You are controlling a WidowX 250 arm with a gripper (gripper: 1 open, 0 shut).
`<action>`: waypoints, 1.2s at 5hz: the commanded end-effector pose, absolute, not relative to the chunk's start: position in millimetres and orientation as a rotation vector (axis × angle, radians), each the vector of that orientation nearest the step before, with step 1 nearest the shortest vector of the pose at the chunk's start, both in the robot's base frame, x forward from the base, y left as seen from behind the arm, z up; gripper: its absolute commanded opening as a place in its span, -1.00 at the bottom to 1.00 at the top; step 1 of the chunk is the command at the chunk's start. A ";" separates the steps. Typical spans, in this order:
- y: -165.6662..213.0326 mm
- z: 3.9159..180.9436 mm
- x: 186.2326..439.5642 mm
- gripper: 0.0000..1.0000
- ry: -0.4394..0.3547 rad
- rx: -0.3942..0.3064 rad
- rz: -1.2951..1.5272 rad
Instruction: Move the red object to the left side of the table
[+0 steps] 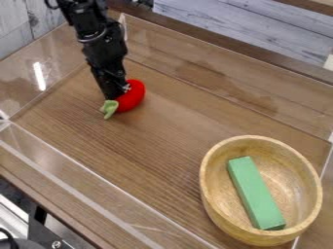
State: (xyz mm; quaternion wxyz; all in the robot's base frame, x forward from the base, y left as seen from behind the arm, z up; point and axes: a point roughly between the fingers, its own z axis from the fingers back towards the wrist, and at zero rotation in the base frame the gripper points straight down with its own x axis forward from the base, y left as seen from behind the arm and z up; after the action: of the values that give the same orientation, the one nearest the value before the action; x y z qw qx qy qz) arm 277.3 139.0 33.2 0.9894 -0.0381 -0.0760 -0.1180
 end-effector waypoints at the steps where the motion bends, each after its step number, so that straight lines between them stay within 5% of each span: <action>1: 139.5 39.6 266.5 -1.00 -0.167 -0.077 -0.201; 4: 166.6 47.8 260.7 -1.00 -0.136 -0.109 -0.209; 5: 163.8 41.5 259.9 1.00 -0.123 -0.116 -0.209; 6: 156.7 38.1 259.9 -1.00 -0.111 -0.132 -0.208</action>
State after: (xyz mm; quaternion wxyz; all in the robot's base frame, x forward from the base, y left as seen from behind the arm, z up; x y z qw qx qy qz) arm 258.5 156.1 33.7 0.9910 -0.0723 -0.0505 -0.1004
